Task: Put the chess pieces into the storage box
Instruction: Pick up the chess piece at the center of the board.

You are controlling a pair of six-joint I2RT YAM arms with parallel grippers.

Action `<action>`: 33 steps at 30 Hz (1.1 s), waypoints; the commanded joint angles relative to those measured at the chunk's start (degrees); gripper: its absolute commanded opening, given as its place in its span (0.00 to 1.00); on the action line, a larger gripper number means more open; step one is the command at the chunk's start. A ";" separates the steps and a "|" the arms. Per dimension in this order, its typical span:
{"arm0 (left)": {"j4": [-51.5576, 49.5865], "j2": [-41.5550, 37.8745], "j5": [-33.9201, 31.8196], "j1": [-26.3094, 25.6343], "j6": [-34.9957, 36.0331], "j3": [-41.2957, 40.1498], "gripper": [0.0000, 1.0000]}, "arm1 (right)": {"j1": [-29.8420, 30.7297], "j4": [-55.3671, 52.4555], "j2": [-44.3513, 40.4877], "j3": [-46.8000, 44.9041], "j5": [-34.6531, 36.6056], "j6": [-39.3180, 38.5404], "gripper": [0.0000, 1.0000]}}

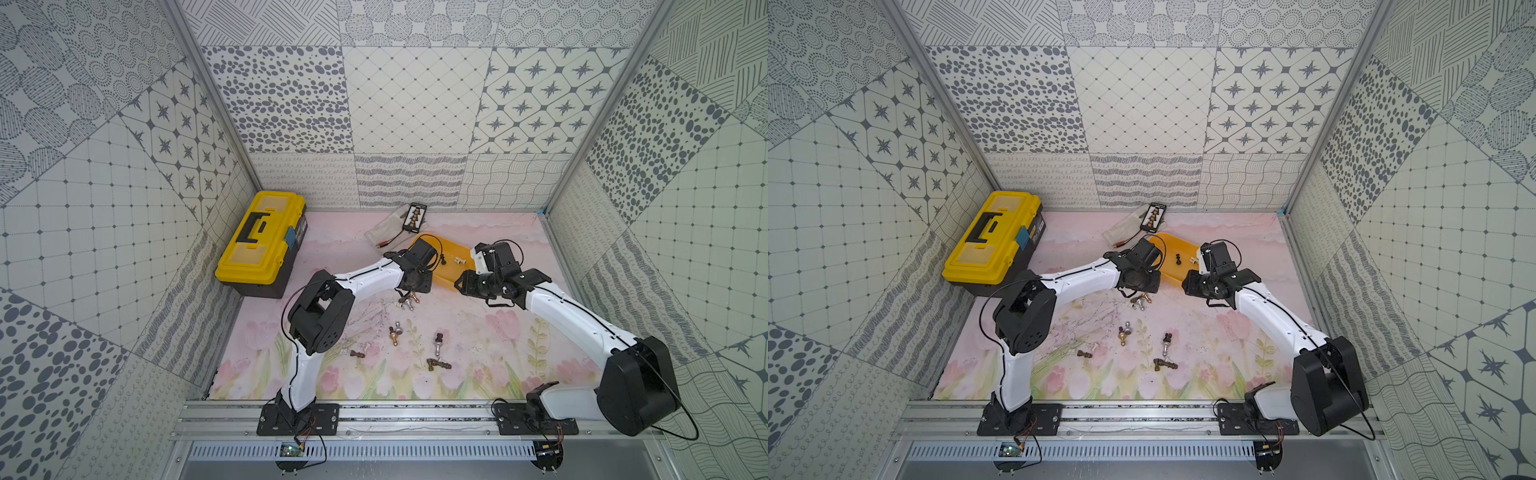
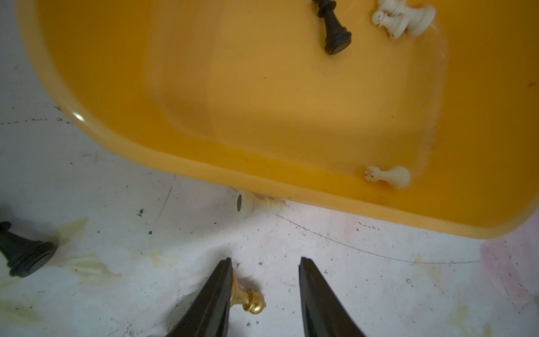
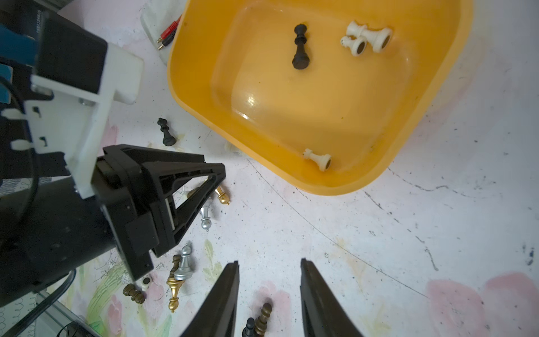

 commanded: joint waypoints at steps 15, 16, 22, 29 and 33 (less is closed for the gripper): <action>-6.36 8.18 -6.64 -0.36 3.06 4.66 0.44 | -0.63 0.49 -4.19 -1.82 -1.63 0.49 0.40; -6.33 7.96 -6.89 -0.50 3.28 4.04 0.44 | -0.64 0.49 -4.19 -1.69 -1.83 0.69 0.40; -6.82 6.99 -5.28 -1.23 4.12 1.15 0.43 | -0.64 1.00 -4.92 -2.10 -2.55 1.75 0.39; -7.97 7.10 -6.44 -1.70 5.31 1.07 0.38 | -0.64 1.28 -6.22 -3.51 -3.28 2.05 0.39; -8.23 7.82 -6.82 -1.67 5.88 1.60 0.30 | -0.64 1.04 -6.39 -3.36 -3.49 1.72 0.39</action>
